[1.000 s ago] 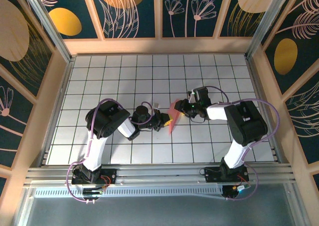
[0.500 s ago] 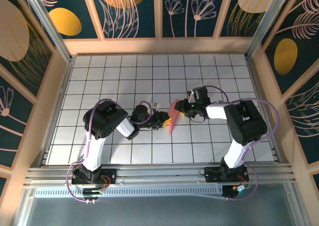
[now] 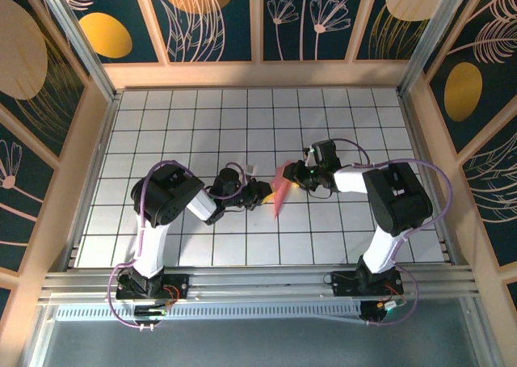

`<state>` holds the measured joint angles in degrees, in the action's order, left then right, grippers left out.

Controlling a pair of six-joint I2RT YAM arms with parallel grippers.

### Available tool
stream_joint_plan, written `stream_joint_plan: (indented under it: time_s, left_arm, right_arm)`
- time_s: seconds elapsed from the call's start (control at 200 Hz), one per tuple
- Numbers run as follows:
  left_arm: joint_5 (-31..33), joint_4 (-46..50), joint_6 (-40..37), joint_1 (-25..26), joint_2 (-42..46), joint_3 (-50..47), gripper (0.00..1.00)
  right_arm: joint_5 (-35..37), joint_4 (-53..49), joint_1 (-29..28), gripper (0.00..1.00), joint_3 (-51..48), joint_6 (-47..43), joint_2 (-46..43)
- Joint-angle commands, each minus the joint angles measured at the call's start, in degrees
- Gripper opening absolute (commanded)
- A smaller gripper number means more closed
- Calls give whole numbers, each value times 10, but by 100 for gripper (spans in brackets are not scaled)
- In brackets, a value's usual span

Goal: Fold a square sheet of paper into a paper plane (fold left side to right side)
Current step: Fold the wing for the fifth time at the center of the table.

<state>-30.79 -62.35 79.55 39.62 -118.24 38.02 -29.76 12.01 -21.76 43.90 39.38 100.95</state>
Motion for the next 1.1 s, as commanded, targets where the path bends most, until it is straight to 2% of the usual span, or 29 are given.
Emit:
stream_joint_plan:
  time_s: [0.0,0.315,0.716,1.096]
  left_arm:
    - [9,30,-30,-5,14,16,10]
    - [-2,70,-58,-5,6,39,5]
    - [-8,93,-67,-5,10,34,4]
    - [4,86,-70,-5,48,18,20]
  right_arm:
    - [29,-26,-13,38,7,-16,31]
    - [31,-36,-16,38,14,-22,34]
    - [37,-46,-17,38,22,-28,32]
    - [36,-53,-18,33,27,-34,39]
